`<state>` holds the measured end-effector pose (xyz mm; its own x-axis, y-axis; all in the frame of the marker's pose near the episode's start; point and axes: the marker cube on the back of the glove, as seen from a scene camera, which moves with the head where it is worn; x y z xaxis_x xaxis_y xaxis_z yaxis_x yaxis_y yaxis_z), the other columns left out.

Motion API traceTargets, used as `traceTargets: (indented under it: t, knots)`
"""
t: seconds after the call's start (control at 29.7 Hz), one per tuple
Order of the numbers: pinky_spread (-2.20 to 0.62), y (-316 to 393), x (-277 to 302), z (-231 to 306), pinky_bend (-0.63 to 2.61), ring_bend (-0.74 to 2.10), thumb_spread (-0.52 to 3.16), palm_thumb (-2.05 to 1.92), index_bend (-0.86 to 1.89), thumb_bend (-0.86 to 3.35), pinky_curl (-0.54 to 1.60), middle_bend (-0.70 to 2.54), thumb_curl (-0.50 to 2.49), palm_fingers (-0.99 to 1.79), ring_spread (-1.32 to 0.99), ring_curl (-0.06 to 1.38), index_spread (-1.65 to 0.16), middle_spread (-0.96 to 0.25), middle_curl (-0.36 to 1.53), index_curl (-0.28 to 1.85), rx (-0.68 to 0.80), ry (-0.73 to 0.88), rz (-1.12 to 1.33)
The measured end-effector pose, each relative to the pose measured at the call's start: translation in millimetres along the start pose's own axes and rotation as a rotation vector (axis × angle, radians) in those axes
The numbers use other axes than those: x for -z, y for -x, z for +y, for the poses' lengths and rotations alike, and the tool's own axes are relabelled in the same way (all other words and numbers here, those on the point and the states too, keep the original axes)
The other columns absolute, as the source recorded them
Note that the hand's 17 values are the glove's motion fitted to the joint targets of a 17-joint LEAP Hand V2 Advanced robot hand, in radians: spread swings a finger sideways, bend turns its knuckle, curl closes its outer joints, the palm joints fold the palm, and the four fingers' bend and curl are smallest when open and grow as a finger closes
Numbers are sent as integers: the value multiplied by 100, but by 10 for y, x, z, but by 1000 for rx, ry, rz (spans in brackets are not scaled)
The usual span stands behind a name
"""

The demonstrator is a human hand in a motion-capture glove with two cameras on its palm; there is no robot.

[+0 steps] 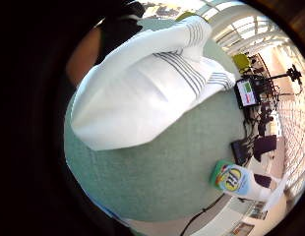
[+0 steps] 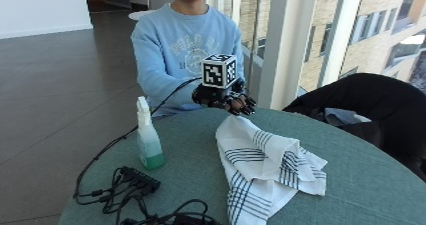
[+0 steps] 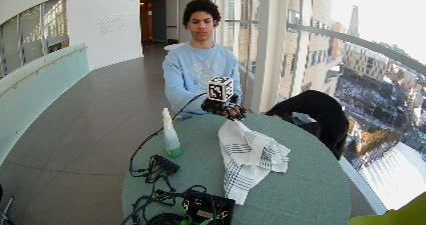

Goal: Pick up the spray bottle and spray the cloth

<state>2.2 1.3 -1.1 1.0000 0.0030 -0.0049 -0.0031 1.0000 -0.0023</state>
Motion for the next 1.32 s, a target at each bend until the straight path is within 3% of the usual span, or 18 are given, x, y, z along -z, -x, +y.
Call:
traceTargets:
  t: [0.27,0.67,1.08,1.32]
  knots:
    - [17,-26,26,28,20,26,79,50,23,28,14,34,13,47,-1,13,-34,-6,17,18,-7,2,7]
    - [20,-32,35,166,18,25,104,54,18,20,20,31,18,46,-1,18,-40,-7,24,25,-25,-3,32]
    - [21,-74,59,1067,19,24,109,51,16,9,23,29,21,46,-1,21,-42,-8,29,28,-117,-91,36]
    - [21,-306,53,1686,19,25,109,54,16,5,25,28,24,49,-1,23,-42,-8,31,29,-225,-166,-87]
